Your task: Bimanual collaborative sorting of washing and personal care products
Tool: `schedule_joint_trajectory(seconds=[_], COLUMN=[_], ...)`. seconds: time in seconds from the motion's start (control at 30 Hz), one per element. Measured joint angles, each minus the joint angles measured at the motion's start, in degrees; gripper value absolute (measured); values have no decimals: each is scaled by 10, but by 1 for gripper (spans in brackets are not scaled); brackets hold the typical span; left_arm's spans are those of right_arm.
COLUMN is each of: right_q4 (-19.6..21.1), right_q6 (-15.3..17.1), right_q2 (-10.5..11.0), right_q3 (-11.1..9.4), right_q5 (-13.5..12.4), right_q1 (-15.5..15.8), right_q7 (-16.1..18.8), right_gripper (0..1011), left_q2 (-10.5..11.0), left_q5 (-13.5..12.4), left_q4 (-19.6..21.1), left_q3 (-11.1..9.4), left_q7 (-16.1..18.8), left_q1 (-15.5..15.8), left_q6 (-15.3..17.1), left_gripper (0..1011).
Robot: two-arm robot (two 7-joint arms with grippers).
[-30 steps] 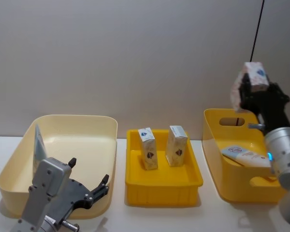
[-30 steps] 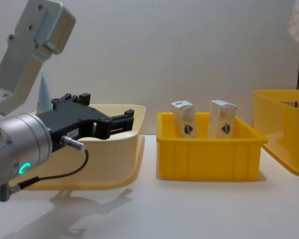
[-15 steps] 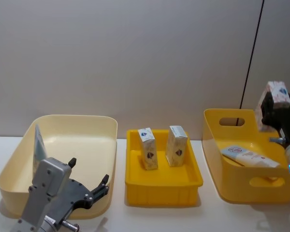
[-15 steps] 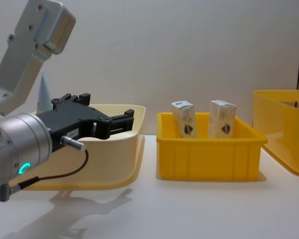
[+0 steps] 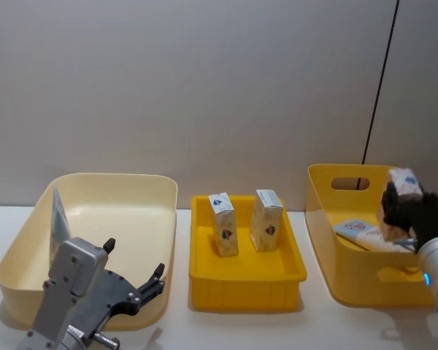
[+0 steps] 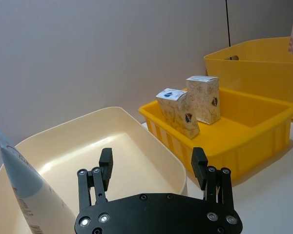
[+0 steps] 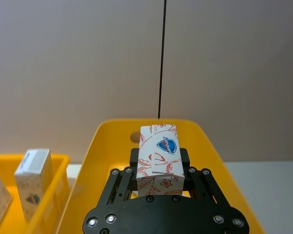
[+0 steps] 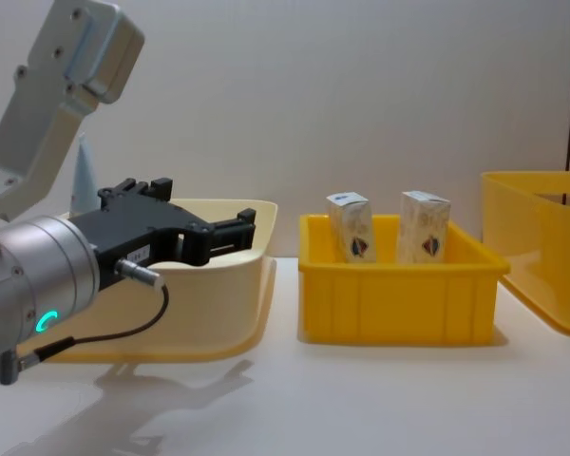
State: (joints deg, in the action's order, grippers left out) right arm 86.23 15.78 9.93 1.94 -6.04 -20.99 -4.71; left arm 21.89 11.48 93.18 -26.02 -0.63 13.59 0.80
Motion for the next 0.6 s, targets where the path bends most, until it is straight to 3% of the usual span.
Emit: schedule_joint_trajectory(seconds=[0.33, 0.6], right_q4=[-38, -52], right_q6=[16, 22], right_q2=[-7, -9], right_q3=[10, 14], right_q5=[13, 17], right_q1=[-9, -12], right_q7=[-1, -2], right_gripper=[452, 716], left_q2=[0, 0], left_q5=[0, 0], left_q4=[0, 0], left_q3=[0, 0], left_q7=[0, 0], left_q1=[0, 0], left_q6=[0, 0], left_gripper=[1004, 1003])
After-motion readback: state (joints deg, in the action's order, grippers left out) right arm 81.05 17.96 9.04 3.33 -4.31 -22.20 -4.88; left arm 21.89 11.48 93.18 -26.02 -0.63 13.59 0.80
